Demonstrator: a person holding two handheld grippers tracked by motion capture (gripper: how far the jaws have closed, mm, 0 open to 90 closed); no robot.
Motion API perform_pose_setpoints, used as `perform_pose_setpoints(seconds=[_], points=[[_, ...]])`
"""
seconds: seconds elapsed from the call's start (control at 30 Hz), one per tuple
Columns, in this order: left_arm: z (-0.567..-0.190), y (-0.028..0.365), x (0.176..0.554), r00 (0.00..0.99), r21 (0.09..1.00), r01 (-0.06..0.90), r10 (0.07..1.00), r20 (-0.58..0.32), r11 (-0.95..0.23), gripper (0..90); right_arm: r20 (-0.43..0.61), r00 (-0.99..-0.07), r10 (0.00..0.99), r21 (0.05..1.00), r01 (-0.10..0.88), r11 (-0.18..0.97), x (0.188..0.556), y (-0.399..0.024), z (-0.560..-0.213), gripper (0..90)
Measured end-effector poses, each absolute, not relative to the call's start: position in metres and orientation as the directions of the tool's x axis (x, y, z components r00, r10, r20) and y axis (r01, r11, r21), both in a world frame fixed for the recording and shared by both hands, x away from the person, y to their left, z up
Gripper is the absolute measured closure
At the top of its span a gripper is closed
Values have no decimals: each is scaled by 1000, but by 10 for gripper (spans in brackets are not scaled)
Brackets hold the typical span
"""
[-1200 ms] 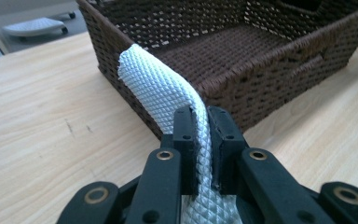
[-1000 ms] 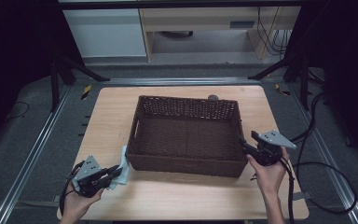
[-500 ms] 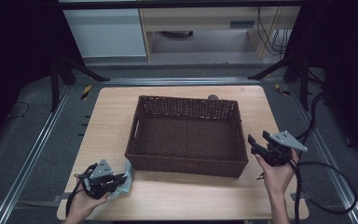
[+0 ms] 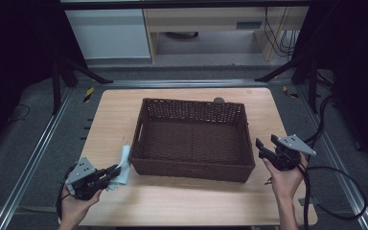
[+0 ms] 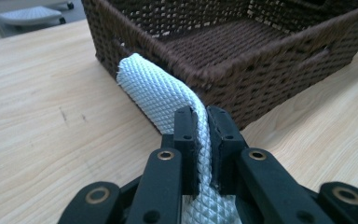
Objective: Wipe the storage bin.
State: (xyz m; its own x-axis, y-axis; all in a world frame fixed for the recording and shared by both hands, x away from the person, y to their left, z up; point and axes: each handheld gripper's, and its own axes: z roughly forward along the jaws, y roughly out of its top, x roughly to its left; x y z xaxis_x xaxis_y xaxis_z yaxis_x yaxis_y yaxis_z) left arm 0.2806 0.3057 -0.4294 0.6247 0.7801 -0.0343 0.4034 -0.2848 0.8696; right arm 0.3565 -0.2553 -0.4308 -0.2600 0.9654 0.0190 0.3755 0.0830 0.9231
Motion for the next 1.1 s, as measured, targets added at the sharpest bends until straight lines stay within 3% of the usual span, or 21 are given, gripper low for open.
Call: perform_pose_setpoints(seconds=[0.57,0.77,1.07,1.1], points=[[-465,353,309,422,784,571,906,-27,-242,808,28,-265,964,926,369,74,354,-257,-431,404],[-478,357,318,399,746,622,916,-40,-238,795,44,-274,961,931,359,60,353,-258,-429,405],[-479,357,319,397,745,623,917,-39,-238,657,40,-317,948,934,349,77,352,-249,-423,406],[-478,357,319,392,750,620,919,-41,-231,603,38,-323,946,933,351,82,352,-247,-423,406]])
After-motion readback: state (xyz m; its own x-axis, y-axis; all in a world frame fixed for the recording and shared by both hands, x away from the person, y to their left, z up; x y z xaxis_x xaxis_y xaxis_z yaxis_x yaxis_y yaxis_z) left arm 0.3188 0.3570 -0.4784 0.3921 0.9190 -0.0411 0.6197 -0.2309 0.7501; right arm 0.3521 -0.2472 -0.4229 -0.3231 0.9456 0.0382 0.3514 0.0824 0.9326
